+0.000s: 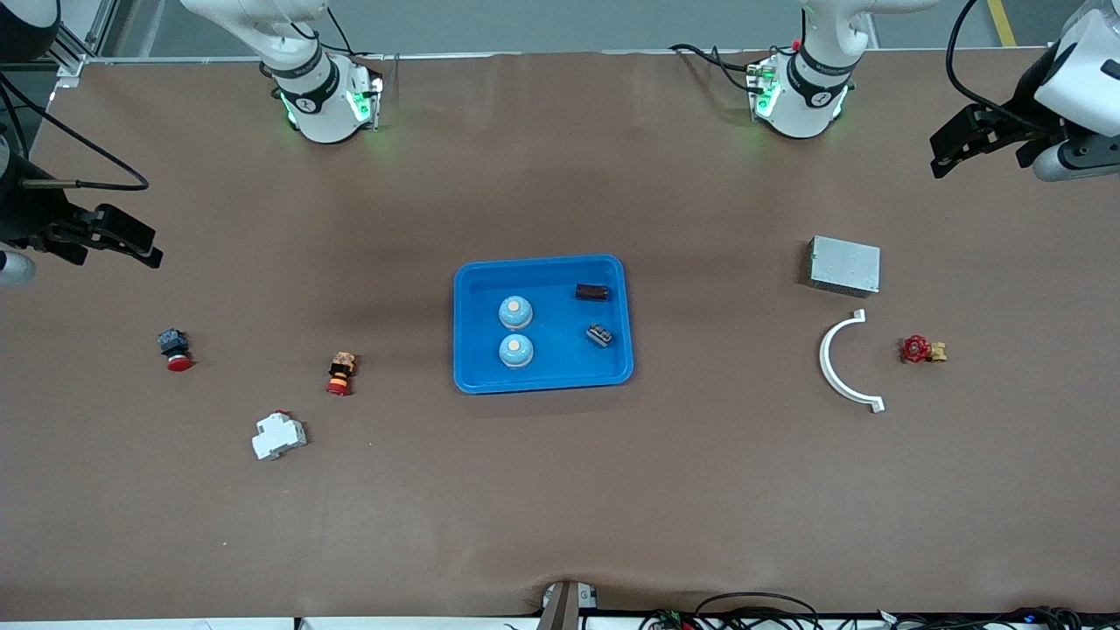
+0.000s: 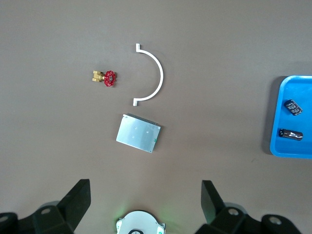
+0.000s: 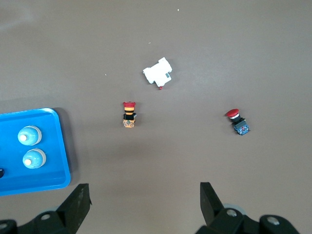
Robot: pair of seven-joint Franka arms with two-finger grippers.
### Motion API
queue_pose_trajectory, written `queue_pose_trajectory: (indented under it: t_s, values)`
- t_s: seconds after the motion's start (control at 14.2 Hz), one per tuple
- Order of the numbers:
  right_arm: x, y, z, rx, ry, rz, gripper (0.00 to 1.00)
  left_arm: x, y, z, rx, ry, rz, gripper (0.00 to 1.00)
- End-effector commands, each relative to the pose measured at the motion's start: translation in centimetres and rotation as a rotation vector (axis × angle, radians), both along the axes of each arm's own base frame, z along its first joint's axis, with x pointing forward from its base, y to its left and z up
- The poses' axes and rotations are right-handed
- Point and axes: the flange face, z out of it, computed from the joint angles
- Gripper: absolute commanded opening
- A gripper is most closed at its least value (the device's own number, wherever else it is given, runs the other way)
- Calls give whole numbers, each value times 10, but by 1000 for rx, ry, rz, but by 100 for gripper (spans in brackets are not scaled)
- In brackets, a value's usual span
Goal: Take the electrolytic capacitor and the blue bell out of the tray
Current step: 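Raise both grippers from rest and start moving toward the blue tray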
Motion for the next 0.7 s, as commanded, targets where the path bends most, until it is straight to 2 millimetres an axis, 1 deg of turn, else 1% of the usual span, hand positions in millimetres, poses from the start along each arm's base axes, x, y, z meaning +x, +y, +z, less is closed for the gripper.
queue_pose_trajectory:
  t_s: [0.0, 0.14, 0.21, 0.28, 0.35, 0.49, 0.63]
  values:
    - [-8, 1, 5, 7, -10, 2, 100, 1, 8, 4, -23, 9, -2, 100]
    - [-8, 0, 3, 7, -7, -1, 100, 2, 7, 3, -26, 4, 13, 100]
    - [-8, 0, 0, 9, -3, -1, 100, 8, 5, -3, -34, 11, 16, 100]
    - [-8, 0, -1, 9, -3, -2, 100, 15, 4, -1, -31, 3, 21, 100]
    - [-8, 0, -1, 9, -1, -1, 100, 25, 4, -9, -32, 15, 18, 100]
    - [-8, -1, 0, 8, -1, -4, 100, 34, 3, -22, -49, 37, -3, 100]
    - [-8, -1, -3, 8, 4, -5, 100, 44, -7, -33, -60, 22, -10, 100]
